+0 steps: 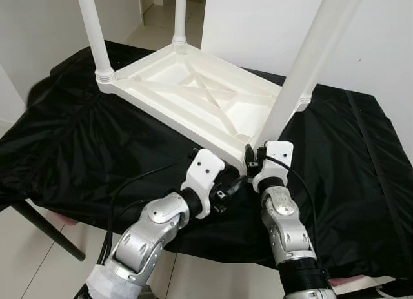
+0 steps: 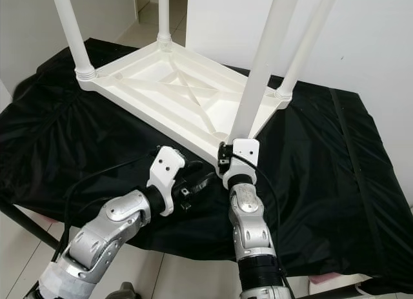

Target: Building children table

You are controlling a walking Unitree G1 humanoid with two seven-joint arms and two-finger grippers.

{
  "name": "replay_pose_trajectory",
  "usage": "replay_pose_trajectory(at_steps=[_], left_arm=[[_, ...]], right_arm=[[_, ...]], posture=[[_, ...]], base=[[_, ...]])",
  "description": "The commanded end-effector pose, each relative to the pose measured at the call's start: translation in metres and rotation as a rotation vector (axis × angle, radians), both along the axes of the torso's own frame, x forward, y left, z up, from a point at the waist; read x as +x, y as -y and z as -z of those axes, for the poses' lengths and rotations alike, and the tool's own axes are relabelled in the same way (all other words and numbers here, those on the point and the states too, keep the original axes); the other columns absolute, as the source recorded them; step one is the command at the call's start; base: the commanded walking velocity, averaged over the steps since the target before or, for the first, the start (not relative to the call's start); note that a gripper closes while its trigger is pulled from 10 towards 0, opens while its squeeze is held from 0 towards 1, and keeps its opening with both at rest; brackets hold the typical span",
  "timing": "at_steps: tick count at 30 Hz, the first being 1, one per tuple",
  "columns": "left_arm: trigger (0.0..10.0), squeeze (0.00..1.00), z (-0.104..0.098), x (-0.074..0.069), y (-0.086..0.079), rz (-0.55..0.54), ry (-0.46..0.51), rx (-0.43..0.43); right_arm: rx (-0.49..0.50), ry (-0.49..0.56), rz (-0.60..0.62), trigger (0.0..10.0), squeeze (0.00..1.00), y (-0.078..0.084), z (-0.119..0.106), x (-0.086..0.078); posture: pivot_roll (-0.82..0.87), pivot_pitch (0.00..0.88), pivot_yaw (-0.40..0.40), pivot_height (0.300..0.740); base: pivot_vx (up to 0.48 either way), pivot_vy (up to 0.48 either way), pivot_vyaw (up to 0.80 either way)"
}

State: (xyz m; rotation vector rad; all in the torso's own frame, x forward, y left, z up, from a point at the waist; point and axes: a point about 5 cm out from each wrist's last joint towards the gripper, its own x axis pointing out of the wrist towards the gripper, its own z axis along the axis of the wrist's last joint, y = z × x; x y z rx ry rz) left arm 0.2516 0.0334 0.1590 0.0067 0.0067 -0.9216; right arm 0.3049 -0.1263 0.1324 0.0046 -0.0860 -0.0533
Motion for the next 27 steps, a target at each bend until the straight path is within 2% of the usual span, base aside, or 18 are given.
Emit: replay_pose_trajectory(at_steps=[1, 5, 6, 7, 12, 15, 17, 18, 19, 21, 23, 24, 27], left_arm=[[10.0, 0.00, 0.003, -0.001, 0.003, 0.038, -0.008, 0.012], [10.0, 0.00, 0.003, 0.000, 0.003, 0.033, -0.008, 0.010], [10.0, 0.00, 0.003, 0.000, 0.003, 0.030, -0.007, 0.009], [10.0, 0.00, 0.002, 0.000, 0.003, 0.027, -0.006, 0.008], [10.0, 0.00, 0.003, -0.001, 0.003, 0.025, -0.006, 0.007], [10.0, 0.00, 0.003, -0.002, 0.004, 0.023, -0.006, 0.006], [10.0, 0.00, 0.003, -0.001, 0.003, 0.019, -0.005, 0.006], [10.0, 0.00, 0.003, -0.001, 0.003, 0.016, -0.004, 0.006], [10.0, 0.00, 0.003, -0.001, 0.003, 0.016, -0.004, 0.006], [10.0, 0.00, 0.003, -0.001, 0.003, 0.011, -0.002, 0.005], [10.0, 0.00, 0.003, -0.001, 0.002, 0.010, -0.002, 0.004], [10.0, 0.00, 0.004, -0.001, 0.003, 0.010, 0.000, 0.005], [10.0, 0.00, 0.004, 0.000, 0.003, 0.010, 0.001, 0.005]], right_arm=[[-0.030, -0.070, 0.121, 10.0, 0.00, 0.019, 0.012, -0.003], [-0.026, -0.071, 0.117, 10.0, 0.00, 0.016, 0.010, -0.003], [-0.020, -0.065, 0.112, 10.0, 0.07, 0.014, 0.008, -0.004], [-0.008, -0.052, 0.101, 10.0, 1.00, 0.012, 0.006, -0.003], [0.023, 0.001, 0.059, 10.0, 1.00, 0.011, -0.003, -0.001], [0.048, 0.063, 0.021, 10.0, 1.00, 0.016, -0.013, 0.002], [0.046, 0.063, -0.034, 10.0, 1.00, 0.019, -0.014, 0.004], [0.043, 0.051, -0.091, 10.0, 0.01, 0.021, -0.014, 0.007], [0.043, 0.051, -0.091, 10.0, 0.01, 0.021, -0.014, 0.007], [0.024, 0.018, -0.245, 10.0, 0.00, 0.020, -0.012, 0.009], [0.011, 0.012, -0.284, 10.0, 0.00, 0.020, -0.011, 0.009], [-0.048, -0.011, -0.414, 10.0, 0.00, 0.023, -0.003, 0.009], [-0.071, -0.016, -0.448, 10.0, 0.00, 0.024, -0.002, 0.009]], posture=[[0.14, 0.056, -0.078, 0.740], [0.15, 0.053, -0.086, 0.740], [0.15, 0.053, -0.087, 0.740], [0.15, 0.053, -0.087, 0.740], [0.15, 0.048, -0.097, 0.740], [0.16, 0.043, -0.105, 0.740], [0.16, 0.038, -0.111, 0.740], [0.16, 0.037, -0.113, 0.740], [0.16, 0.037, -0.113, 0.740], [0.16, 0.035, -0.114, 0.740], [0.16, 0.035, -0.114, 0.740], [0.16, 0.025, -0.117, 0.740], [0.16, 0.025, -0.117, 0.740]], base=[[0.000, 0.000, 0.00], [0.000, 0.000, 0.00], [0.000, 0.000, 0.00], [0.000, 0.000, 0.00], [0.000, 0.000, 0.00], [0.000, 0.000, 0.00], [0.000, 0.000, 0.00], [0.000, 0.000, 0.00], [0.000, 0.000, 0.00], [0.000, 0.000, 0.00], [0.000, 0.000, 0.00], [0.000, 0.000, 0.00], [0.000, 0.000, 0.00]])
